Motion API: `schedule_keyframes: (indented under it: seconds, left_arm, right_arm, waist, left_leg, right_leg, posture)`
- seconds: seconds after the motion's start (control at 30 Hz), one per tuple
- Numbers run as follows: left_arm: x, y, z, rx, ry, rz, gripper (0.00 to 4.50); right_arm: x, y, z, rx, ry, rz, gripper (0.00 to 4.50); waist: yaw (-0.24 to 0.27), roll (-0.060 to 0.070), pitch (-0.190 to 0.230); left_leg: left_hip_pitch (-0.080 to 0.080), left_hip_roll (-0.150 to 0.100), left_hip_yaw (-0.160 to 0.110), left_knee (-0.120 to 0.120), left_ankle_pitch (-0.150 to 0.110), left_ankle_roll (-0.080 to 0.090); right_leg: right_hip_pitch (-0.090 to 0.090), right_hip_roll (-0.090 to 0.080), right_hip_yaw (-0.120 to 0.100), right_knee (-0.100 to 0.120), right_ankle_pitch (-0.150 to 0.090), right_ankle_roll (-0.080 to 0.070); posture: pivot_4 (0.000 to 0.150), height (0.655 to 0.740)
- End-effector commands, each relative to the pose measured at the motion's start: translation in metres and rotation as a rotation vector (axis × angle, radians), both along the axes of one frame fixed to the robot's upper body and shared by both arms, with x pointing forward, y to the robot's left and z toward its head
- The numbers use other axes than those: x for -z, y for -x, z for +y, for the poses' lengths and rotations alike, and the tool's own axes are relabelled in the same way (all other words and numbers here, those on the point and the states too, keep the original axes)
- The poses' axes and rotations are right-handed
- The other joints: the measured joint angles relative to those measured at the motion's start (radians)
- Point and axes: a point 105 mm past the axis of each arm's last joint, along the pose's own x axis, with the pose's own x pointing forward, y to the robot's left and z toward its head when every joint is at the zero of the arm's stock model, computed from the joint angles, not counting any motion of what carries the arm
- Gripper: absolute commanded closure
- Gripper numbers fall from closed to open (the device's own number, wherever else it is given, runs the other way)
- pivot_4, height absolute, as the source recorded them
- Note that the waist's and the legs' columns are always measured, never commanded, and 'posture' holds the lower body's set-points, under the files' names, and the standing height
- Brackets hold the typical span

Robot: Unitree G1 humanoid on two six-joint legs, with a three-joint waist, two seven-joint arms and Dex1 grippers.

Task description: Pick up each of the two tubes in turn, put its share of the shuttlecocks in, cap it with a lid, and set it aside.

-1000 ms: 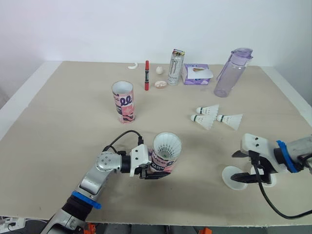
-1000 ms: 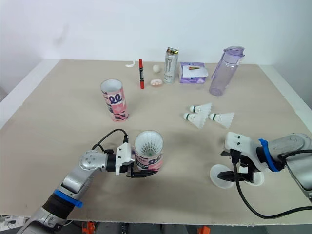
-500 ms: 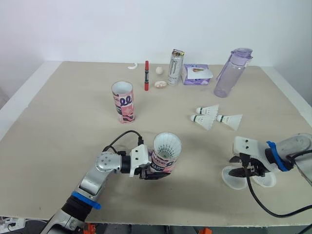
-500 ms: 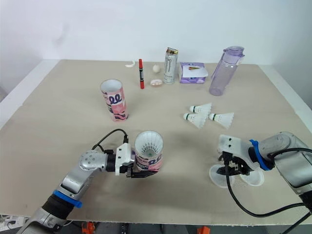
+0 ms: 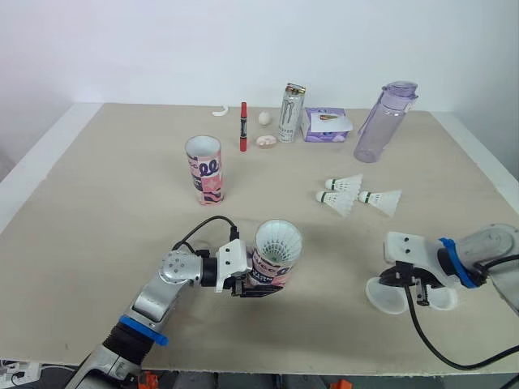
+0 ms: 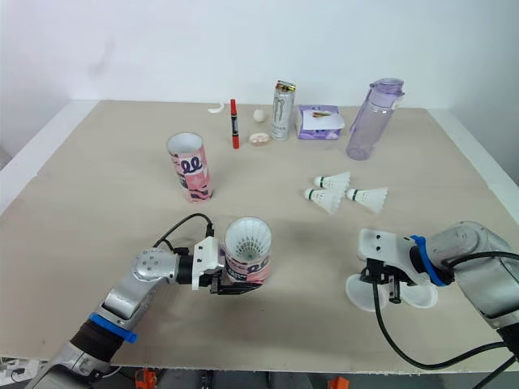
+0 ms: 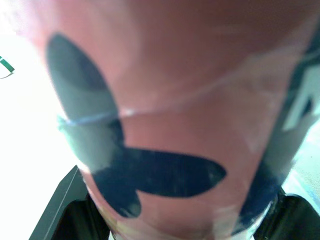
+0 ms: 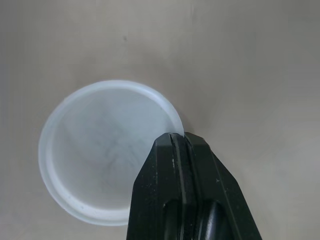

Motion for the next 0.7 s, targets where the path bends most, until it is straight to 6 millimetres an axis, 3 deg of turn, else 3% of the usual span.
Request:
schedule_keyframes:
  seconds: [0.03,0.2,0.37,0.47,0.7]
  left_arm:
    - [0.023,0.001,0.008,-0.016,-0.085,0.066,1.63]
    - [0.025,-0.005,0.009,-0.025,-0.104,0.06,1.63]
    - [0.03,-0.008,0.009,-0.029,-0.123,0.059,1.63]
    - [0.031,-0.009,0.007,-0.031,-0.129,0.059,1.63]
    - [0.033,-0.01,0.01,-0.043,-0.139,0.061,1.63]
  right_arm:
    - [-0.065,-0.01,0.024,-0.137,-0.087,-0.185,4.37]
    - [-0.141,-0.016,0.063,-0.333,-0.187,-0.387,4.37]
    - [-0.176,-0.002,0.105,-0.509,-0.306,-0.423,4.37]
    - [-0.173,0.006,0.134,-0.604,-0.342,-0.394,4.37]
    - [-0.155,-0.004,0.156,-0.632,-0.318,-0.371,4.37]
  waist:
    - [-0.001,0.001,0.0]
    - [-0.004,0.004,0.0]
    - [-0.002,0.002,0.0]
    - [-0.002,0.004,0.0]
    - [-0.001,0.003,0.0]
  left_leg:
    - [0.0,0.0,0.0,0.0,0.0,0.0]
    - [0.002,0.001,0.001,0.0,0.0,0.0]
    - [0.002,0.001,0.001,0.0,0.0,0.0]
    - [0.001,0.001,0.003,0.0,0.0,0.0]
    - [0.001,0.001,0.005,0.001,0.001,-0.001]
  right_leg:
    - [0.0,0.0,0.0,0.0,0.0,0.0]
    - [0.0,0.0,0.0,0.0,0.002,-0.001]
    - [0.0,0.0,0.0,0.0,0.002,-0.002]
    - [-0.001,-0.001,0.001,-0.001,0.003,-0.002]
    - [-0.002,-0.003,0.0,-0.001,0.004,-0.002]
  posture:
    - [0.15,0.74]
    - [0.15,0.74]
    - [0.15,0.74]
    - [0.15,0.74]
    - [0.15,0.74]
